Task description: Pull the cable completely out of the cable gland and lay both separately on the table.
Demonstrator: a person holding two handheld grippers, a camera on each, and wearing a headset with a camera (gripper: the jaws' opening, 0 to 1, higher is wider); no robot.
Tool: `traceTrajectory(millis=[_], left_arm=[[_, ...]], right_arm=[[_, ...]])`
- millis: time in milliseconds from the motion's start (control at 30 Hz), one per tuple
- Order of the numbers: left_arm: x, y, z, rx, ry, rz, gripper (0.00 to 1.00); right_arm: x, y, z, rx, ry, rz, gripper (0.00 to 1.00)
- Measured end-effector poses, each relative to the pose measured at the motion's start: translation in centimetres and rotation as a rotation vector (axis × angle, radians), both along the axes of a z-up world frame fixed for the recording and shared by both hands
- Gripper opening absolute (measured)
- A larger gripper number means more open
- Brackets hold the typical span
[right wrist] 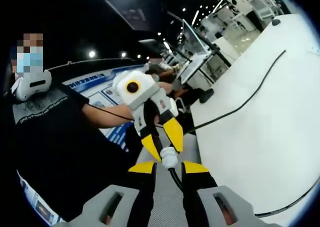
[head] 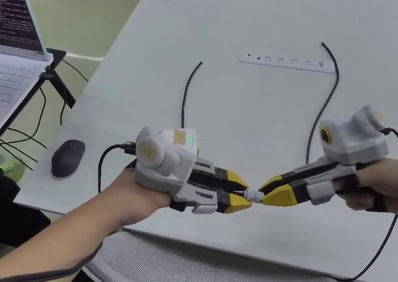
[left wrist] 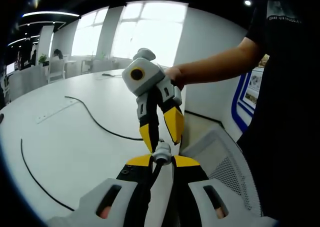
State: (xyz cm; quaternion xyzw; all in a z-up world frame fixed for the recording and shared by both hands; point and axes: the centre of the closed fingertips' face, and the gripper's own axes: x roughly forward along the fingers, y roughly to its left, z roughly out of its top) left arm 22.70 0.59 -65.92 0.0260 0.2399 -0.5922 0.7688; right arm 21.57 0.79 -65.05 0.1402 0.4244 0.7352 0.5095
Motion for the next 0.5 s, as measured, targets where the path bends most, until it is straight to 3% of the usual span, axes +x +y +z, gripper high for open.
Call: traceTrajectory(millis=[233,367,433,500], left_arm=[[0.21,-0.23,-0.07,-0.003,0.007,-0.002,0.15],[0.43,-0.2,-0.25,-0.001,0.017,0.001,0.15],[0.47,-0.19,-0.3,-0.001,0.02,0.004,0.15],[0.54,-0.14,-0.45,0.0,0.027,0.006,0.15]], right_arm=[[0.11,0.08,-0.13,0.004,-0.017,0.007,0.11],[0.33,0.18,-0.18,0.009,-0.053,0.004,0.09],[0.39,0.2,-0.17,0.008,-0.083,0.0,0.08],[0.53,0.22,-0.29,0.002,-0.149,0.005,0.08]])
